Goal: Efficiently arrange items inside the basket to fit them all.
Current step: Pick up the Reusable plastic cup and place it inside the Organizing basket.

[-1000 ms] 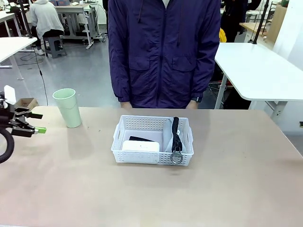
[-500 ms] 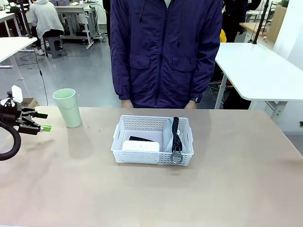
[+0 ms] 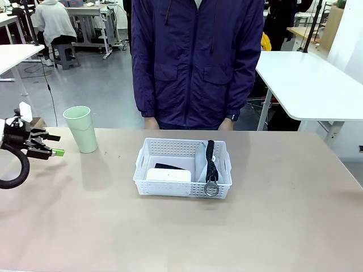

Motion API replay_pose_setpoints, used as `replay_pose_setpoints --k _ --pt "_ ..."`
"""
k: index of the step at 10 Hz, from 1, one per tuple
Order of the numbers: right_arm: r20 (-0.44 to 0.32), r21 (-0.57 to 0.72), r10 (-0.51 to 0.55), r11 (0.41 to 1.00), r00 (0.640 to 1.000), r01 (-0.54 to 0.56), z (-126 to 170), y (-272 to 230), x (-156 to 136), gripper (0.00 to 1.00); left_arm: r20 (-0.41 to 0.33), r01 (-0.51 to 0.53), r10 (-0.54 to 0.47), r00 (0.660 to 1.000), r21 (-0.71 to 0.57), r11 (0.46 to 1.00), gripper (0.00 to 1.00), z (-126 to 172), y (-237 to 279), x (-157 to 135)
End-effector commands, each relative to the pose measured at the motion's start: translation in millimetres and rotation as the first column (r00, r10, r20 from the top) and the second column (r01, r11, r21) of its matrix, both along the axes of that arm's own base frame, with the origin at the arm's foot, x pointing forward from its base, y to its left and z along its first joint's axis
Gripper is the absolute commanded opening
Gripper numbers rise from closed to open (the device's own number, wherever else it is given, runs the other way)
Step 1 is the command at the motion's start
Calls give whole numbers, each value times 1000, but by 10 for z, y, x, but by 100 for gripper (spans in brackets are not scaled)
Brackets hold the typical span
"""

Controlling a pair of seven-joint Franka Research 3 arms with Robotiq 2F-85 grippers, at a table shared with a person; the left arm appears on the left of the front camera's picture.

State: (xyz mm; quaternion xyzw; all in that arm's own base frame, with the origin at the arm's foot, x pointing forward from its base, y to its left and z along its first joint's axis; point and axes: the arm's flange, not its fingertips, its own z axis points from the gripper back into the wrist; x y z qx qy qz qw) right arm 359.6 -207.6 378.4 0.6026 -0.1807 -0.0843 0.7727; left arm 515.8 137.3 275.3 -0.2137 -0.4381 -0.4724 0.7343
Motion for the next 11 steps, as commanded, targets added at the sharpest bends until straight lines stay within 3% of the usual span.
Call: replay_pose_setpoints --k 1,5,8,11 --pt "-23 -12 -4 1000 1000 4 35 7 -30 100 -25 22 -23 999 -31 999 100 -91 61 331" --pt "-23 -12 -4 1000 1000 4 35 7 -30 100 -58 25 -27 998 -29 999 100 -275 -22 680" --pt "-23 -12 -4 1000 1000 4 35 7 -30 100 -97 56 -57 994 -15 998 100 -392 -71 730" --pt "-23 -12 -4 1000 1000 4 35 7 -30 100 -76 92 -97 992 -71 993 100 -452 -205 761"
